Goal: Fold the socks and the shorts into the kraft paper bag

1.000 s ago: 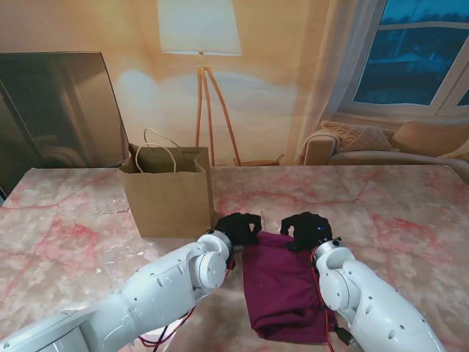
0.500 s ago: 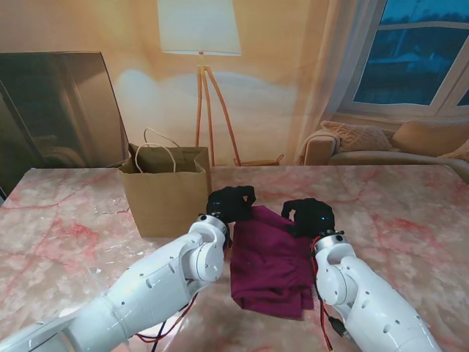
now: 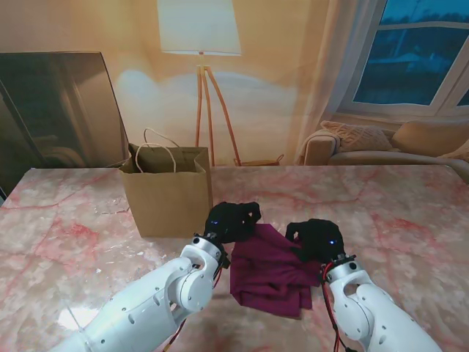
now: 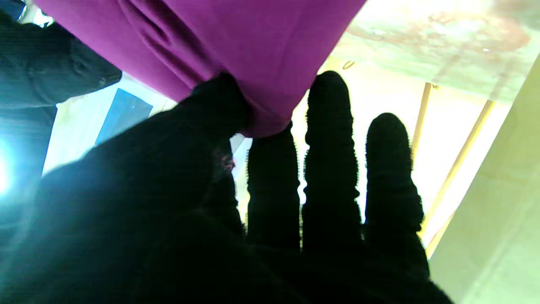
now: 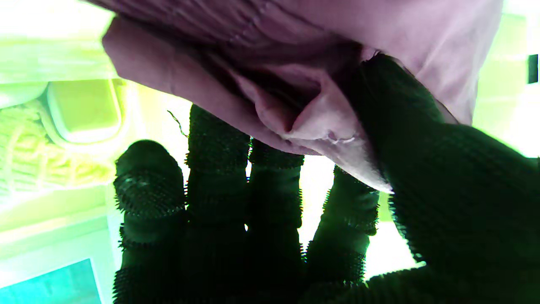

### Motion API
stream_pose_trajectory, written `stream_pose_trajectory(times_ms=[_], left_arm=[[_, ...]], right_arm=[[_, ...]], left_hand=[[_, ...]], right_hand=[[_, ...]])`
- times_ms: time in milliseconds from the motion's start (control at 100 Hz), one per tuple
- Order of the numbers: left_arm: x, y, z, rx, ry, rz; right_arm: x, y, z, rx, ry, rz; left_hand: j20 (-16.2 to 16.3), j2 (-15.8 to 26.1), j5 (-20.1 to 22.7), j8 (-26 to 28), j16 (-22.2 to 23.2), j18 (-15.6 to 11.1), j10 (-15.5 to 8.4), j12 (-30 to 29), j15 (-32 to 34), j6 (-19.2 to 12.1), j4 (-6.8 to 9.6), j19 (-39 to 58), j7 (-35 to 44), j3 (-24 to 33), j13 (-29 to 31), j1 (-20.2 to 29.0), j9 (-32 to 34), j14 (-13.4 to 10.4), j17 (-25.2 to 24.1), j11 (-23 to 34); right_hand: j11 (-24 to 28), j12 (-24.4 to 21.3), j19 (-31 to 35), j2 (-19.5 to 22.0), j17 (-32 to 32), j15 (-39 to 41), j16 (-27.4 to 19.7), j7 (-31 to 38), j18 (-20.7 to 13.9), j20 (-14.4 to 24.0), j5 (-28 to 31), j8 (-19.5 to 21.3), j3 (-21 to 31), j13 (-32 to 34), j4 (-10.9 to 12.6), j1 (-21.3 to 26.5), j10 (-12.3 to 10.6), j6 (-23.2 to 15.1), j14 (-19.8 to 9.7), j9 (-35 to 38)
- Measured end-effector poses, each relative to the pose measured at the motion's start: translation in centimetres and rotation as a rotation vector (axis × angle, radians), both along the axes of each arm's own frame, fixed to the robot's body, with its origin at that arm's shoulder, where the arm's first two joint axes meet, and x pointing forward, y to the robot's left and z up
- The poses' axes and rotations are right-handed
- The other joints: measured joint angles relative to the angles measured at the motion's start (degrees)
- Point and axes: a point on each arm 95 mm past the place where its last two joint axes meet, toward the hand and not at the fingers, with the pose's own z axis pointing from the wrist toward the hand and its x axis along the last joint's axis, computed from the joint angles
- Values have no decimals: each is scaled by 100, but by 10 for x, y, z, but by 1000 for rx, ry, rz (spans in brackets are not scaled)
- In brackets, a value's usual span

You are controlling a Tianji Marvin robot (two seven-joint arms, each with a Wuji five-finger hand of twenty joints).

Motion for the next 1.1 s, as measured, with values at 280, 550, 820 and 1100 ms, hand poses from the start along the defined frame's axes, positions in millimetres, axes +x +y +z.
stream_pose_trajectory(times_ms=[280, 550, 820, 1100], left_arm=[[-32, 15, -11, -125, 4, -66], [-43, 33, -31, -119, 71, -155], [-62, 45, -55, -16, 117, -231], [-72, 54, -63, 65, 182, -298]], right_arm=[[-37, 6, -10, 18, 19, 66], [-55, 14, -24, -47, 87, 151], [-63, 17, -39, -116, 125, 188], [-70, 20, -43, -137, 176, 204]], left_hand=[[0, -16, 0, 138, 22, 29, -82, -25, -368, -149, 0, -408, 0, 0, -386, 2, -1, 0, -429, -42], [47, 25, 0, 146, -155, 43, -93, -175, -841, -289, 0, -910, -1, 0, -1037, 2, -5, -1, -967, -110], [188, 36, 0, 145, -365, 92, -94, -500, -1216, -291, 0, -1356, -96, -20, -1413, -26, -631, -2, -1254, -178], [265, 36, -18, -689, -585, 95, -55, -1926, -1669, -218, 0, -1879, -693, -103, -1899, -263, -1690, -11, -1554, 396]], right_hand=[[62, 141, -9, 0, 0, 16, 138, 0, -1, 21, 2, -59, 0, 0, 0, -1, 0, 0, 0, 0], [63, 200, -10, 0, 2, 98, 194, 0, -1, 24, 4, -59, 0, 0, 0, -1, -1, -1, -1, 0], [63, 217, -15, 0, 2, 222, 212, 0, -2, 33, 4, -59, 0, 0, 0, -1, -2, -1, -37, 0], [63, 218, -16, 1, -95, 247, 227, 0, -3, 86, 4, -59, 0, -56, 0, -1, -5, -2, -63, -19]])
